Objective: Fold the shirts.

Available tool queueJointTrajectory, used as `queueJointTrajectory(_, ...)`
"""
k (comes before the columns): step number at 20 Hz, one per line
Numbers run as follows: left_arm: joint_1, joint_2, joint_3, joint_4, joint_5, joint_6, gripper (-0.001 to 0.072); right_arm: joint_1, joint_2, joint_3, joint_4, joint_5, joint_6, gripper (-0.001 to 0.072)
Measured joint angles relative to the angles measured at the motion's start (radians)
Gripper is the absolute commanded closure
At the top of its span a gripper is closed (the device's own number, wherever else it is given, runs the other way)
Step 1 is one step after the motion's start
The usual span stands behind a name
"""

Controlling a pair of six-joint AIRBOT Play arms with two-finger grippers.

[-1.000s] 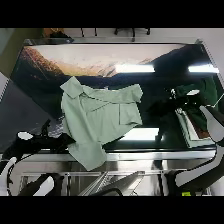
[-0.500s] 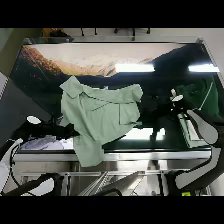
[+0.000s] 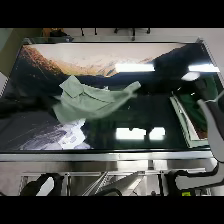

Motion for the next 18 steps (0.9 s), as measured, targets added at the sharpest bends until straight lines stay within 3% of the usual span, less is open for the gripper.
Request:
queueJointTrajectory(5,0.281,0.124,0.611,-0.177,0.011,-0.023,0.0693,-0.119,0.218,0.405,0.134,-0.125,-0.066,0.0686)
queueJointTrajectory(10,0.415,0.094,0.995,-0.213,0.029,-0.034,0.0692,-0.153,0.357,0.524,0.084,-0.241,-0.123,0.0686)
queueJointTrajectory(14,0.412,0.070,0.896,-0.260,0.024,0.004,0.0692,-0.146,0.284,0.524,0.097,-0.207,-0.130,0.0686)
queueJointTrajectory(18,0.242,-0.007,0.619,-0.238,0.048,0.117,0.0692,-0.023,0.078,0.476,0.059,-0.170,-0.131,0.0686)
